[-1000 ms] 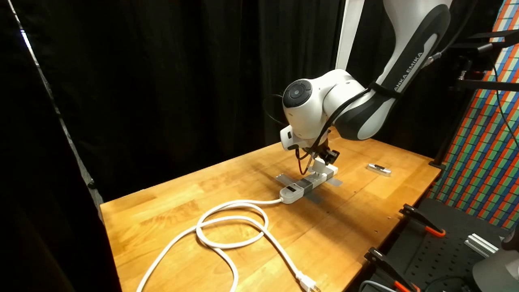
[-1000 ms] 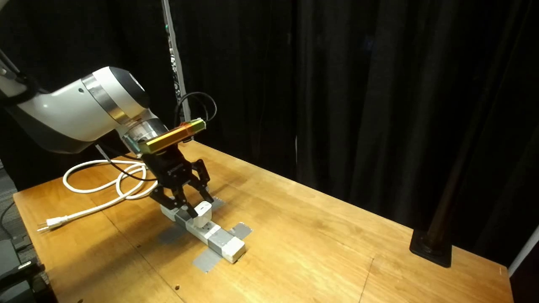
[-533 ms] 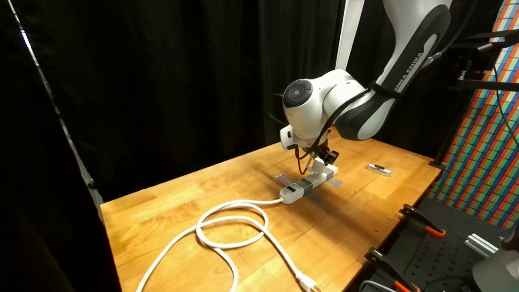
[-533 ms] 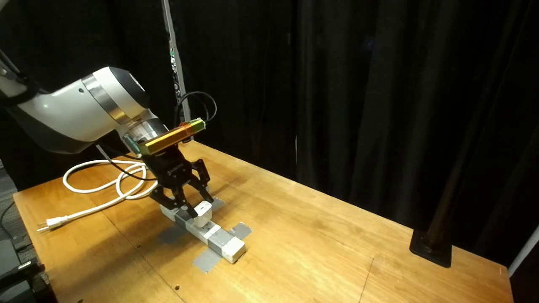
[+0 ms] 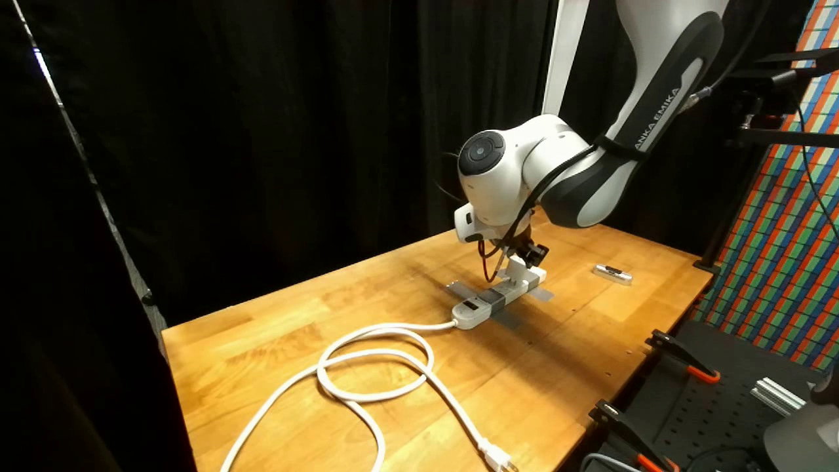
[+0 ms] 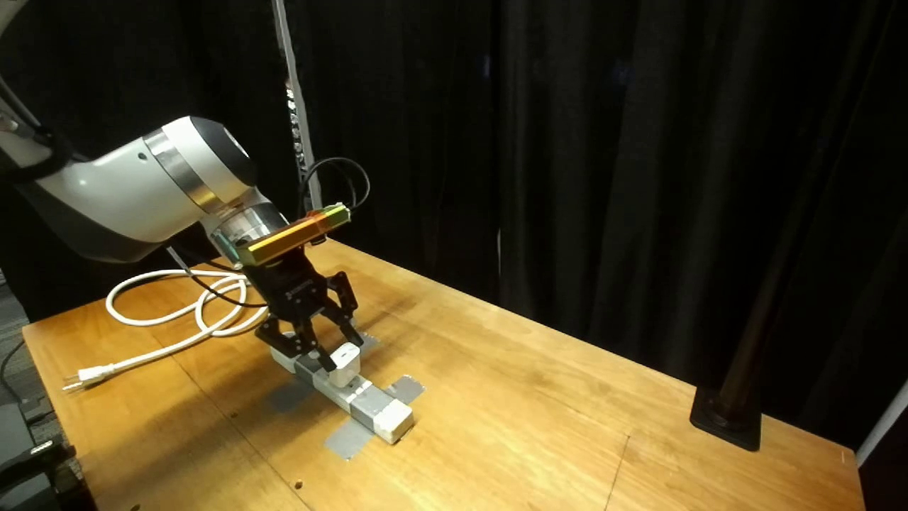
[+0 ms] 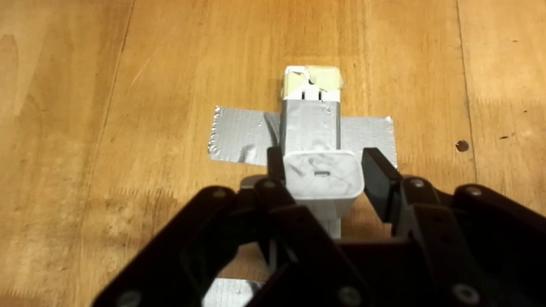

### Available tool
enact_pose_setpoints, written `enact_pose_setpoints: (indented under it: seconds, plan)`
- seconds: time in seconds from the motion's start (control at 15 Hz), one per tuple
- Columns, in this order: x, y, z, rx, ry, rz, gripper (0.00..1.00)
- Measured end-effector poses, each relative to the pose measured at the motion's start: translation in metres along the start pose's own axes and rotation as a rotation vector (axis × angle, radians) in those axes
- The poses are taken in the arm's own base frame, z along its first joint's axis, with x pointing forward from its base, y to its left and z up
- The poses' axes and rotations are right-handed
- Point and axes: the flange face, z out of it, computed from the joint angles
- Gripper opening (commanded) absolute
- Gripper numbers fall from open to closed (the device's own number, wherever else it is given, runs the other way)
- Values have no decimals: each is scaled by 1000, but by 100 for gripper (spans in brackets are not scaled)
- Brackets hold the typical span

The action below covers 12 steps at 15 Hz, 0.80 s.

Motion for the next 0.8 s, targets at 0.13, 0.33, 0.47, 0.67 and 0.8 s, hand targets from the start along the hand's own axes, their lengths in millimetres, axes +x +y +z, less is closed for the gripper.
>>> enact_pose_setpoints:
  seconds: [0.13, 0.33, 0.47, 0.67, 0.8]
  plan:
    - [1, 0, 1, 2, 2, -1, 23]
    - [3, 1, 3, 3, 4, 0, 23]
    - [3, 1, 3, 4, 4, 0, 23]
    - [3, 0, 3, 2, 3, -3, 23]
    - [4, -1, 3, -3, 0, -11, 23]
